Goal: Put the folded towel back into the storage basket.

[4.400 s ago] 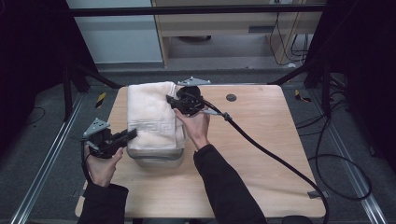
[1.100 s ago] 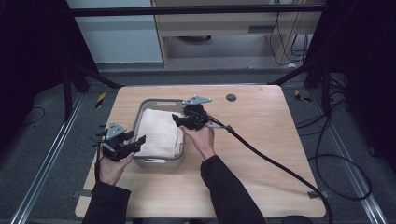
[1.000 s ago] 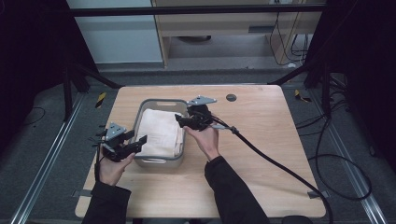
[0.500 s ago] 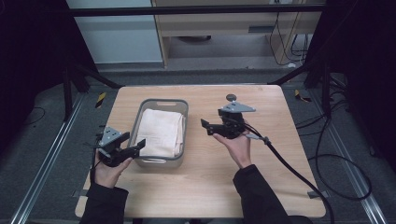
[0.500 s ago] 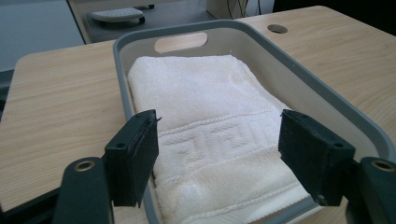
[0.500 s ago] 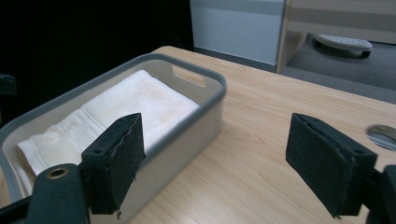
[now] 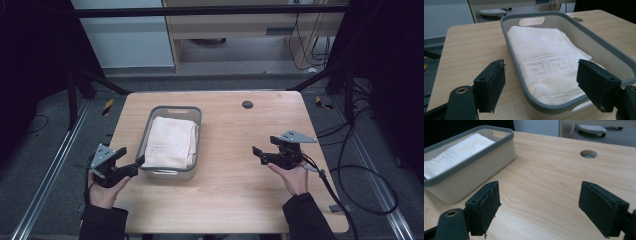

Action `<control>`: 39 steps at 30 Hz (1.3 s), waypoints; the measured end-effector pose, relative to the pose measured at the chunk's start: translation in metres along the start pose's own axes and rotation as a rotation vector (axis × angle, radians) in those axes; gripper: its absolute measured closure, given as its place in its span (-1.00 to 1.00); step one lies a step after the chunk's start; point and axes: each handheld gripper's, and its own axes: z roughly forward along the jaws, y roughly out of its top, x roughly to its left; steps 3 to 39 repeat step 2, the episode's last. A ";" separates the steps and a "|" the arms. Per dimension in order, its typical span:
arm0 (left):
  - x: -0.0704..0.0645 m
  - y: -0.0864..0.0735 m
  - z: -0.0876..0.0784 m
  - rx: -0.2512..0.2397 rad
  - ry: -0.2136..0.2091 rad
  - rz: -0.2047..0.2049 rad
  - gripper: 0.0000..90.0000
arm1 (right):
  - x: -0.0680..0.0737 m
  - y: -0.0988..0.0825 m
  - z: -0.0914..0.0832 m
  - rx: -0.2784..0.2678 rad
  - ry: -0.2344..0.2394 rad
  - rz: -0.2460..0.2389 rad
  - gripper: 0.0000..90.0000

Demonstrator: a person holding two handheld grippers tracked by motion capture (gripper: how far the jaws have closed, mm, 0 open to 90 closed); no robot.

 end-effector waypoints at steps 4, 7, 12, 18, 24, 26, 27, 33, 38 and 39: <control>0.003 -0.005 -0.002 0.004 0.008 0.005 -0.50 | -0.007 -0.009 -0.007 0.006 -0.013 0.011 -0.58; 0.003 -0.005 -0.002 0.004 0.008 0.005 -0.50 | -0.007 -0.009 -0.007 0.006 -0.013 0.011 -0.58; 0.003 -0.005 -0.002 0.004 0.008 0.005 -0.50 | -0.007 -0.009 -0.007 0.006 -0.013 0.011 -0.58; 0.003 -0.005 -0.002 0.004 0.008 0.005 -0.50 | -0.007 -0.009 -0.007 0.006 -0.013 0.011 -0.58; 0.003 -0.005 -0.002 0.004 0.008 0.005 -0.50 | -0.007 -0.009 -0.007 0.006 -0.013 0.011 -0.58; 0.003 -0.005 -0.002 0.004 0.008 0.005 -0.50 | -0.007 -0.009 -0.007 0.006 -0.013 0.011 -0.58; 0.003 -0.005 -0.002 0.004 0.008 0.005 -0.50 | -0.007 -0.009 -0.007 0.006 -0.013 0.011 -0.58; 0.003 -0.005 -0.002 0.004 0.008 0.005 -0.50 | -0.007 -0.009 -0.007 0.006 -0.013 0.011 -0.58; 0.003 -0.005 -0.002 0.004 0.008 0.005 -0.50 | -0.007 -0.009 -0.007 0.006 -0.013 0.011 -0.58; 0.003 -0.005 -0.002 0.004 0.008 0.005 -0.50 | -0.007 -0.009 -0.007 0.006 -0.013 0.011 -0.58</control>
